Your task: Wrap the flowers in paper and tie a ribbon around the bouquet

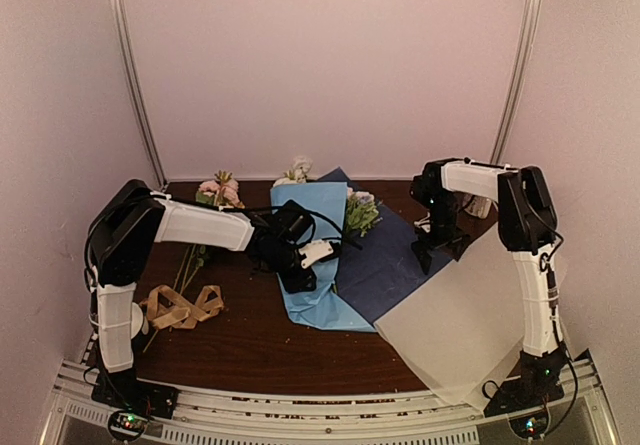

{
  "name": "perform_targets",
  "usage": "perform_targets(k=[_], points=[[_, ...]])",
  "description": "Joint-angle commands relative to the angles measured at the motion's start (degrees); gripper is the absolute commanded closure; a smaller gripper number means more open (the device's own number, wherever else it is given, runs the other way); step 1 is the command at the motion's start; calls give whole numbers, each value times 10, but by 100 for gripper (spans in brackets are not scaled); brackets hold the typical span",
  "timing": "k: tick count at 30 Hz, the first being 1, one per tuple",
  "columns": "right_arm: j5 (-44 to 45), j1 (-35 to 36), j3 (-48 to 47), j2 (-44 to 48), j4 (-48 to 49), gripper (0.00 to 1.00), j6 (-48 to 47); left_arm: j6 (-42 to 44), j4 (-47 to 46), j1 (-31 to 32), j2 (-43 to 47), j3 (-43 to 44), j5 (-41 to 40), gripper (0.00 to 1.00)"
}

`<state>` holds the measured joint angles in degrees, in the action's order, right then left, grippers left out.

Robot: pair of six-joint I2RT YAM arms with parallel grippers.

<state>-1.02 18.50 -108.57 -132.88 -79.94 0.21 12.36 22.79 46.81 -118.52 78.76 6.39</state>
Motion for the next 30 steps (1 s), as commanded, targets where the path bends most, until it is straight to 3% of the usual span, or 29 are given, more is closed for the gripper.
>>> perform_targets(k=[1,6,9,13,15,18,20,22,26,30], points=[[-32,45,65,50,49,0,12,12,24,1,-8,-11,-20,64],[141,90,80,194,196,0,63,11,24,1,-8,-10,-18,64],[255,118,123,302,331,0,17,10,19,1,-8,-14,-17,64],[249,130,218,423,590,0,-58,7,14,0,-8,-13,-19,64],[267,131,272,468,714,0,-20,4,14,0,-9,-11,-21,64],[238,129,326,517,803,0,86,-7,13,1,-9,-9,-21,64],[102,132,341,537,799,21,102,-17,13,0,-11,-9,-16,64],[56,146,329,536,718,36,210,-26,14,0,-10,-11,-6,64],[87,217,367,532,546,50,408,-53,15,1,-11,-15,17,64],[110,314,464,534,506,53,618,-72,6,1,-16,-20,41,64]])
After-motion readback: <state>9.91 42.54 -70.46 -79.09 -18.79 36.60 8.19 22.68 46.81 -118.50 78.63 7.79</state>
